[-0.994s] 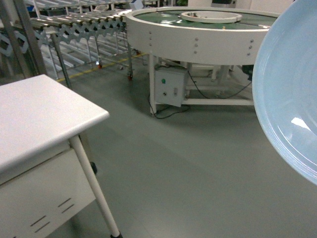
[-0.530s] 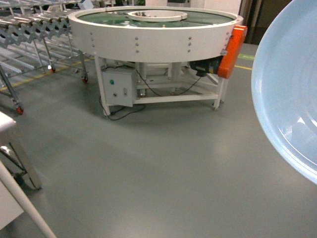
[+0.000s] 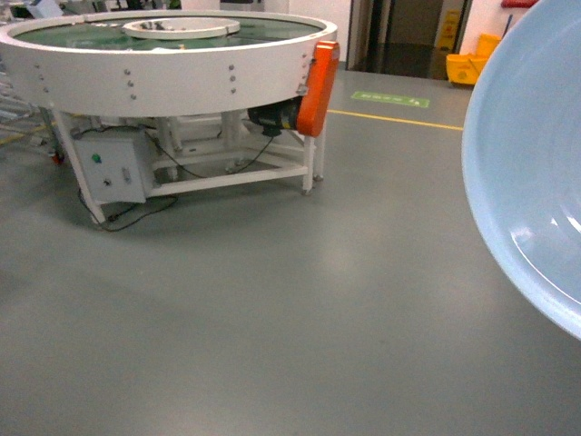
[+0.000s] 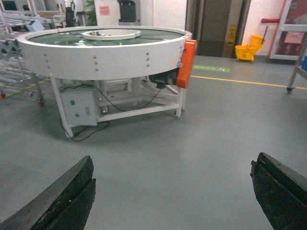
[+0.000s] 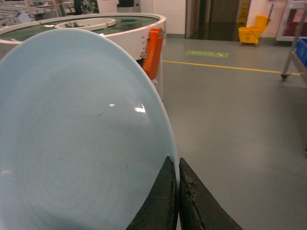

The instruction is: Place blue tray on left shelf second layer neatly

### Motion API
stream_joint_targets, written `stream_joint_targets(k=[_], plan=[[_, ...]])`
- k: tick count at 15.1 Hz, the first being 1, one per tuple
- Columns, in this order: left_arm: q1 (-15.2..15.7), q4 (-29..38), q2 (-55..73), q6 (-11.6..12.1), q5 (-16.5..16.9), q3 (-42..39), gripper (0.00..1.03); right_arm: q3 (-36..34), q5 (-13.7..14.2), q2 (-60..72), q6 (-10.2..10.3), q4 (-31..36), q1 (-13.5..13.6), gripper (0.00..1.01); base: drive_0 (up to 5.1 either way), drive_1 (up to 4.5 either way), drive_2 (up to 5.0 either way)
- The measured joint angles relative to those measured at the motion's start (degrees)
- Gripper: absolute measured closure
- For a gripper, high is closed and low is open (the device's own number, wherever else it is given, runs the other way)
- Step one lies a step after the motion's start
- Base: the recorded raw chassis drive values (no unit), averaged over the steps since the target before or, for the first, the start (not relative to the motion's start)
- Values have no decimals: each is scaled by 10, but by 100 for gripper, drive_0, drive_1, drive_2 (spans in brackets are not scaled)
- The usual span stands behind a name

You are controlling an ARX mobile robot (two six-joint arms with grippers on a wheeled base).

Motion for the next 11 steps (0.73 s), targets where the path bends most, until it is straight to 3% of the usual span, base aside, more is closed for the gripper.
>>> stream_joint_targets(k=[3,10,11], plan=[[0,-2,0,0,0,0,5,0,-2,0,0,2,0,99,333,-399,-399],[1,0,0,0,0,0,5,0,0,0,0,1,0,99,-136,-136,-136],[1,-1,0,0,0,0,5,0,0,0,0,0,0,99,-157,276,-590]])
